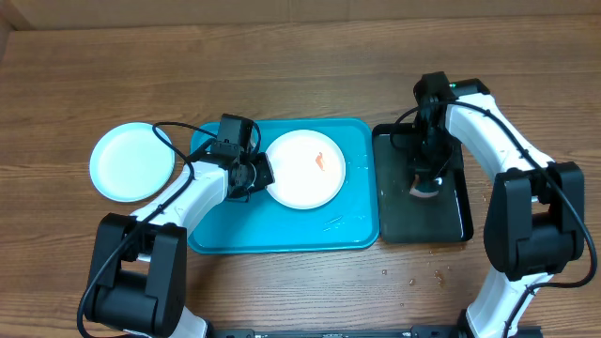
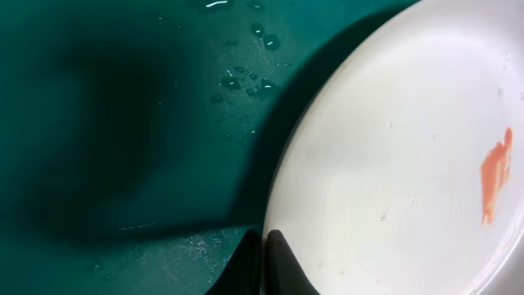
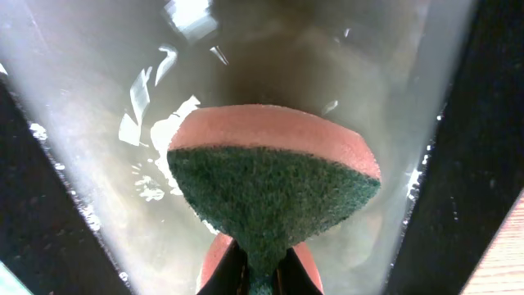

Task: Clean dirty plates on tray and stack at the side
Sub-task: 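Rub the green sponge in the black tray water with right gripper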

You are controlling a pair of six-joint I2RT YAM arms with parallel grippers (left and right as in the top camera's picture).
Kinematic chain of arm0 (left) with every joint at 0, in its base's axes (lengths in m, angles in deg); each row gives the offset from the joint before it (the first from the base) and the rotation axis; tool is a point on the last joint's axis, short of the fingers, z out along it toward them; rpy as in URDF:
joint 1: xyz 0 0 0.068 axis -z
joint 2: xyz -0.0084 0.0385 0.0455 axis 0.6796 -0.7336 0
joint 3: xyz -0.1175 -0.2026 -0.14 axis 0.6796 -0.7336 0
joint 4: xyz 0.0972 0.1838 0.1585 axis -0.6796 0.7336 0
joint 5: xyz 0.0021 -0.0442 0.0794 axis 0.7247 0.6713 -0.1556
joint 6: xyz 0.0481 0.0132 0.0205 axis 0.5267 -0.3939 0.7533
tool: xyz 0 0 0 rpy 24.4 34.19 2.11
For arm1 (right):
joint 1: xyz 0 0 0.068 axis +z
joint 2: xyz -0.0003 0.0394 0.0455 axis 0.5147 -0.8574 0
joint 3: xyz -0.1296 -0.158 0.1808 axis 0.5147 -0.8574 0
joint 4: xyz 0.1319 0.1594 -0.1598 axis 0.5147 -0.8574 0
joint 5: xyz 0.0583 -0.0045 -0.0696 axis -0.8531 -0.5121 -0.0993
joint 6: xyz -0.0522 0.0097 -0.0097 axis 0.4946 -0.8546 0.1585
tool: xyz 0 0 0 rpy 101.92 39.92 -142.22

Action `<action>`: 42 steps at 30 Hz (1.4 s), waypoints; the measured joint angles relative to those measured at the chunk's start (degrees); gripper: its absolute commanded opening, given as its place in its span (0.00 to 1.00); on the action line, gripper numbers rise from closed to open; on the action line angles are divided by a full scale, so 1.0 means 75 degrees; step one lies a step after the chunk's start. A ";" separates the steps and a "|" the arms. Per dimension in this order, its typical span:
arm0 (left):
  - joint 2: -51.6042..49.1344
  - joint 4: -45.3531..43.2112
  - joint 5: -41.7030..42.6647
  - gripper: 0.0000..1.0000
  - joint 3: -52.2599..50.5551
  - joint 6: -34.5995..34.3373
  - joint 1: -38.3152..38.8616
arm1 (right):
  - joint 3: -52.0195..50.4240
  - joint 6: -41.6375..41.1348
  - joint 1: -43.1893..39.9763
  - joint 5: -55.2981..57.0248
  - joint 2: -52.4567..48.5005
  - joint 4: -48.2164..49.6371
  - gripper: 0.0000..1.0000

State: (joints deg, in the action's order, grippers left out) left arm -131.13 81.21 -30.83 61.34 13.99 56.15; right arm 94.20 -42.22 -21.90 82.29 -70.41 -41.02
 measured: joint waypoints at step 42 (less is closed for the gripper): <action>0.0000 0.0099 0.0000 0.06 0.0026 0.0000 0.0000 | 0.0251 0.0000 0.0000 0.0000 0.0315 -0.0431 0.04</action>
State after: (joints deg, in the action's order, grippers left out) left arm -131.13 81.95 -30.83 61.54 13.99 56.15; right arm 96.08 -42.22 -21.90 82.29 -68.05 -44.26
